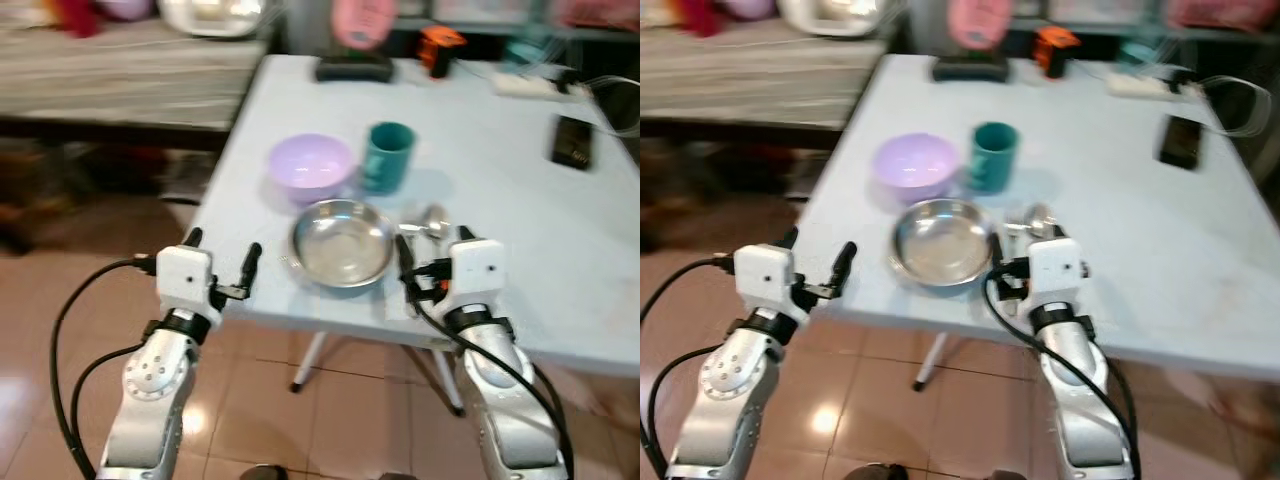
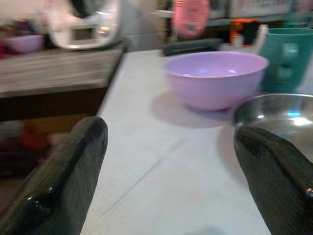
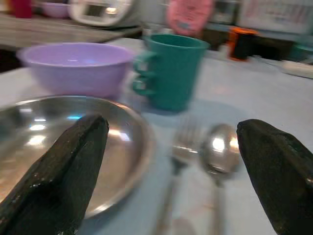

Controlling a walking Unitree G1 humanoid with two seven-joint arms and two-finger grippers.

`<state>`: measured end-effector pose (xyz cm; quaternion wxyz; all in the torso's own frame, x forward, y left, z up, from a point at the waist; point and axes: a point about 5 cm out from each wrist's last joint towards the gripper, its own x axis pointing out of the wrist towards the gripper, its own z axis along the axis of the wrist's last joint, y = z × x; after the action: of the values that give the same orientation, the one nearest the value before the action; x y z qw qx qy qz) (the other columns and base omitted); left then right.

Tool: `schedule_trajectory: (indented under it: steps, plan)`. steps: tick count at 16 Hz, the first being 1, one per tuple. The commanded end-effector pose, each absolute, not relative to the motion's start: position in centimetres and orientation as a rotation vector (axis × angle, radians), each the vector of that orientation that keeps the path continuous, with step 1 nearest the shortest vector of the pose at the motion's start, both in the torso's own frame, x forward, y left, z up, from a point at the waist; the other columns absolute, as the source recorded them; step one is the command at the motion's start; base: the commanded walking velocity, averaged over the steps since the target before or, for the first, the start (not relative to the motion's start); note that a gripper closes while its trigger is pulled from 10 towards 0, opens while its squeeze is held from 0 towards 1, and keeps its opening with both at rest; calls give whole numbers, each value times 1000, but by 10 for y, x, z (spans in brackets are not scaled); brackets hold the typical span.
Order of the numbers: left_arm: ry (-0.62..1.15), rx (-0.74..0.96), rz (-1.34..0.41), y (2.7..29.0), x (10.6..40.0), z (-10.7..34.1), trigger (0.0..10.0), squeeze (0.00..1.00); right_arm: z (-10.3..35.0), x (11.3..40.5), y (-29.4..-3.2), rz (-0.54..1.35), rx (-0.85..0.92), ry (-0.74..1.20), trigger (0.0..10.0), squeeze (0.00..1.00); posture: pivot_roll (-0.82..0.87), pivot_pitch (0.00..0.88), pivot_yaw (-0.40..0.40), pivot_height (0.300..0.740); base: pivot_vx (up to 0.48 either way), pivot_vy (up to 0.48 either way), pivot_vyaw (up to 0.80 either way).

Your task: Setting the table

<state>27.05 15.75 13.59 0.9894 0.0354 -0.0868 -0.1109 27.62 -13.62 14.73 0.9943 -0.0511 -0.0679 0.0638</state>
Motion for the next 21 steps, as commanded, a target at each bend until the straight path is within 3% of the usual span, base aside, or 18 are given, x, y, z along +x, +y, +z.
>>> schedule_trajectory:
  steps: [1, 3, 10, 21]
  plan:
    - [-188, 84, -249, 156, 267, 138, 10000, 0, 151, 275, -137, 126, -99, -151, 10000, 0, -160, 156, 31, 740, 0, 0, 781]
    - [-181, 93, -297, 154, 264, 135, 10000, 0, 150, 276, -138, 122, -103, -149, 10000, 0, -160, 159, 31, 740, 0, 0, 684]
    - [-172, 112, -531, 147, 255, 137, 10000, 0, 148, 278, -156, 28, -76, -100, 10000, 0, -173, 170, 25, 740, 0, 0, 0]
    - [-173, 114, -587, 139, 252, 136, 10000, 0, 150, 296, -155, 66, 5, -50, 10000, 0, -165, 178, 24, 740, 0, 0, 0]
